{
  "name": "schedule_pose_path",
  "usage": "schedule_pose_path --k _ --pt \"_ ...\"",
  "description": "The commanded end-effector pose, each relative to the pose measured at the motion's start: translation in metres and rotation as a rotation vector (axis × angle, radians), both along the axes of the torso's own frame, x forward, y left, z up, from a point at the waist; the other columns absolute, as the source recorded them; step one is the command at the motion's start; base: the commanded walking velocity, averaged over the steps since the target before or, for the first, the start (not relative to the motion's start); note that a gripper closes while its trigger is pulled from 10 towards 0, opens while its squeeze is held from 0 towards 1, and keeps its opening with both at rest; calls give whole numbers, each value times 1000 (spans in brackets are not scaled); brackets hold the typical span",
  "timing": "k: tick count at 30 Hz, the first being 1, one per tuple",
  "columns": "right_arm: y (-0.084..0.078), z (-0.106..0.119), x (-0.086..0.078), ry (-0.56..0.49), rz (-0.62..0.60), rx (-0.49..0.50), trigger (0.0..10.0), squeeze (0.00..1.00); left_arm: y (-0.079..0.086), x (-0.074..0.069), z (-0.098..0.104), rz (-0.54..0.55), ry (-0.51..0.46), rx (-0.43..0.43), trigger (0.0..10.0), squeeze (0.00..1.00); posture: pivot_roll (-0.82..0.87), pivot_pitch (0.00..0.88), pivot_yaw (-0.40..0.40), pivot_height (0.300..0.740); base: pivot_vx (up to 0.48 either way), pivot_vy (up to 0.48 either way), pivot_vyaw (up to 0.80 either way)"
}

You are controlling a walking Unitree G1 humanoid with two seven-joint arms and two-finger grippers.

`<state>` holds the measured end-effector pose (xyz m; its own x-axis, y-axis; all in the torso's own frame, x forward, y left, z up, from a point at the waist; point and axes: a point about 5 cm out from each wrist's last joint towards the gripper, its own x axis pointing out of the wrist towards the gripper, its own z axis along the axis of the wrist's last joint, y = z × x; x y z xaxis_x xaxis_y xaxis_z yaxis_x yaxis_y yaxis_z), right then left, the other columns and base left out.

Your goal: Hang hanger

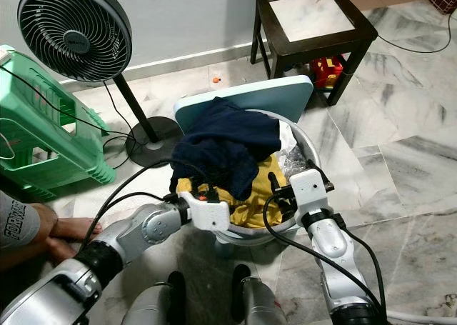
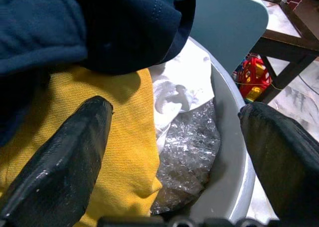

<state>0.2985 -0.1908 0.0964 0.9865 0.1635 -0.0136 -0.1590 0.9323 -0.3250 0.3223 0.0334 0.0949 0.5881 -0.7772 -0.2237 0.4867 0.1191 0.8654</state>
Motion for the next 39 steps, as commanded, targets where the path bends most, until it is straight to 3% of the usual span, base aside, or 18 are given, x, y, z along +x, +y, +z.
schedule_pose_path --k 1,14,20,23,24,29,30,31,32,39 --pt "0 -4 -5 18 -3 5 10000 0 -2 -4 -8 -27 7 45 10000 0 22 354 40 740 0 0 0" --pt "0 -8 -8 29 -12 8 10000 0 -1 0 -12 -73 -7 147 10000 0 18 355 47 740 0 0 0" --pt "2 -8 -8 29 -11 12 10000 0 -6 5 -4 -73 -57 144 10000 0 20 354 49 740 0 0 0" --pt "3 -8 -8 29 -10 14 10000 0 -6 10 2 -37 -59 98 10000 0 20 353 49 740 0 0 0" --pt "3 -8 -8 30 -11 15 10000 0 -7 12 5 -30 -73 92 10000 1000 21 353 50 740 0 0 0" --pt "3 -9 -8 33 -10 17 10000 0 -7 17 10 -5 -113 88 10000 1000 19 354 50 740 0 0 0" --pt "3 -9 -8 33 -10 18 10000 0 -8 18 11 1 -108 79 10000 0 21 355 50 740 0 0 0" --pt "3 -9 -8 33 -11 18 10000 0 -7 19 13 11 -107 70 4314 0 21 355 50 740 0 0 0" --pt "3 -9 -8 33 -11 19 10000 0 -7 20 13 18 -105 72 0 0 21 355 50 740 0 0 0" --pt "6 -9 -7 33 -9 23 10000 0 -1 26 15 47 -117 90 0 0 23 354 52 740 0 0 0"
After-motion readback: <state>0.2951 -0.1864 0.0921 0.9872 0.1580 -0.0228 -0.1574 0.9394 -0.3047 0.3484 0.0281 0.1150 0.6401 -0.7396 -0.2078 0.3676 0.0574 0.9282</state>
